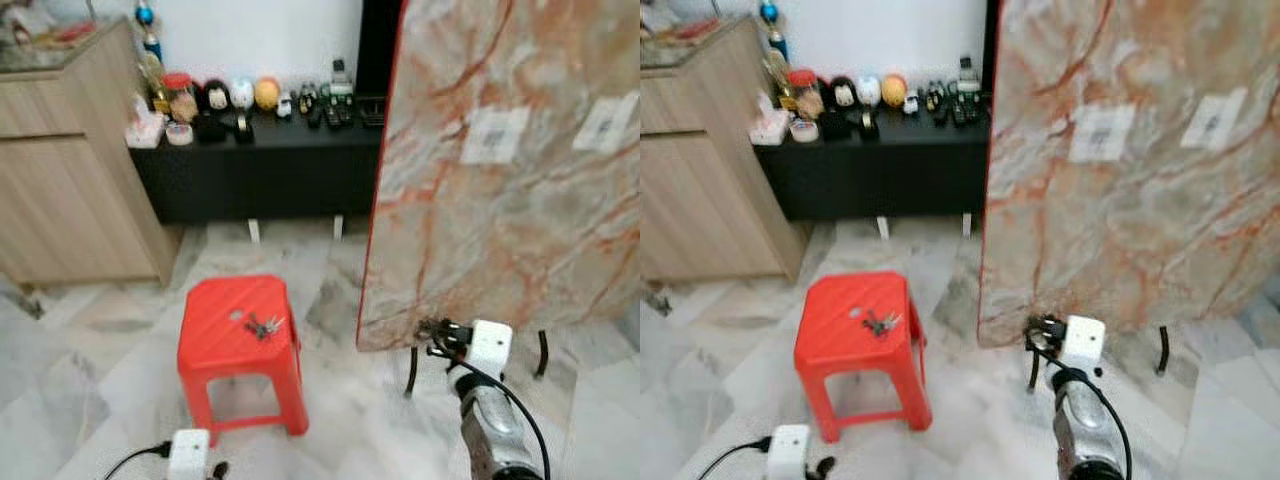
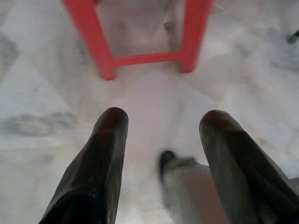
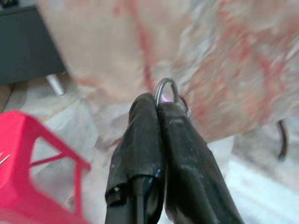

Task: Hang keys on a hook

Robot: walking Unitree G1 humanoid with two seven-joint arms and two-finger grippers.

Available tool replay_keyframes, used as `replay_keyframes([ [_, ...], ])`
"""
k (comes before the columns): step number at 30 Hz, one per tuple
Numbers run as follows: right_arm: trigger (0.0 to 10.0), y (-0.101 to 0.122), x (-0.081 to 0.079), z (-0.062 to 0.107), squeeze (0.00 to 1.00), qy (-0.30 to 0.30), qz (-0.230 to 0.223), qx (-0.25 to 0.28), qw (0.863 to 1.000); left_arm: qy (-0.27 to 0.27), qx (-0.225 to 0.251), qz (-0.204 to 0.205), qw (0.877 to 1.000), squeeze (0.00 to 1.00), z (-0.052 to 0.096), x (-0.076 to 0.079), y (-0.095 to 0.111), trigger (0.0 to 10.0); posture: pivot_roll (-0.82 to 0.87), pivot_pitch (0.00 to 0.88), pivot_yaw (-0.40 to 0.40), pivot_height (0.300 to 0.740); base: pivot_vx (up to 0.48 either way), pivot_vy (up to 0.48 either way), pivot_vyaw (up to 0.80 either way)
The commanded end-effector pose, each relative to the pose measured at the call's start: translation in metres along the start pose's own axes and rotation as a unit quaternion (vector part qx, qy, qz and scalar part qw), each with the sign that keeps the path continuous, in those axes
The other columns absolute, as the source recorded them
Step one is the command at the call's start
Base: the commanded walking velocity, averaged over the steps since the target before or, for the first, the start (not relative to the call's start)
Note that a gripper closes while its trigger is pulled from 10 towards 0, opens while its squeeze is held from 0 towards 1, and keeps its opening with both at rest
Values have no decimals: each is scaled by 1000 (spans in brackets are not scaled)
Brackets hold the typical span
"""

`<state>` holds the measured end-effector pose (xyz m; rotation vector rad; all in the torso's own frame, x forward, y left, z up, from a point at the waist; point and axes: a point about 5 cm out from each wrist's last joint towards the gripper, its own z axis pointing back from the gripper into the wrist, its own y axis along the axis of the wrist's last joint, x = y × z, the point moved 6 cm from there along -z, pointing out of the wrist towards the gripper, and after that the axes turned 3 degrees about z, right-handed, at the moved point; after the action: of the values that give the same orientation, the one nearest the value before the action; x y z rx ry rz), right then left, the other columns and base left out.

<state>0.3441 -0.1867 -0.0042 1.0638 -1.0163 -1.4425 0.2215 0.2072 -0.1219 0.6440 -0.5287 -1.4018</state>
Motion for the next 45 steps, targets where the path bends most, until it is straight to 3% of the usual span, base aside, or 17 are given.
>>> replay_keyframes([
  [1,10000,9,-9,-3,0,9,-2,15,1000,13,-14,-6,1000,0,2,-12,-7,10000,21,0,-35,740,0,-360,0],
  [21,10000,11,-11,-2,0,14,0,23,1000,10,-5,13,1000,0,2,-10,-5,10000,18,0,-38,740,0,-18,0],
  [45,10000,17,-17,-5,0,23,-7,32,999,9,-19,8,1000,0,3,-11,-11,10000,20,0,-31,740,248,0,0],
])
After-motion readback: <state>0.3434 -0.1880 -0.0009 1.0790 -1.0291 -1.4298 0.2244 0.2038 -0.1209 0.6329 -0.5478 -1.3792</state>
